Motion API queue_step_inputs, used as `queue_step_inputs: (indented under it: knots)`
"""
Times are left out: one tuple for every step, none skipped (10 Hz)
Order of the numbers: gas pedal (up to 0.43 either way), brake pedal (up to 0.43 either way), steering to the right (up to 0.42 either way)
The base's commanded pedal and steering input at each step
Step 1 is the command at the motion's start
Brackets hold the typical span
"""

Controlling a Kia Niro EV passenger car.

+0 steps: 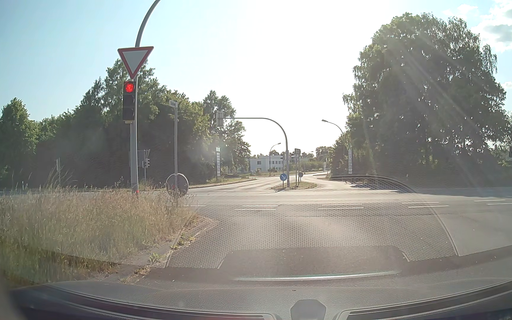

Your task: Follow the waypoints while adhering to traffic rules and regulations

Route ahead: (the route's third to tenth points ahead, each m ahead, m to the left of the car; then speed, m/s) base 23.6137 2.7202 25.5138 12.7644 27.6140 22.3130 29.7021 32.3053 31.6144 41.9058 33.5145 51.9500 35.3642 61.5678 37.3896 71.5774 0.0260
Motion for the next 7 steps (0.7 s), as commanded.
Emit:
queue_step_inputs:
  knots:
    - [0.0, 0.207, 0.016]
    - [0.0, 0.213, 0.015]
    - [0.0, 0.213, 0.015]
    - [0.0, 0.207, 0.015]
    - [0.0, 0.207, 0.015]
    - [0.0, 0.207, 0.015]
    - [0.0, 0.201, 0.016]
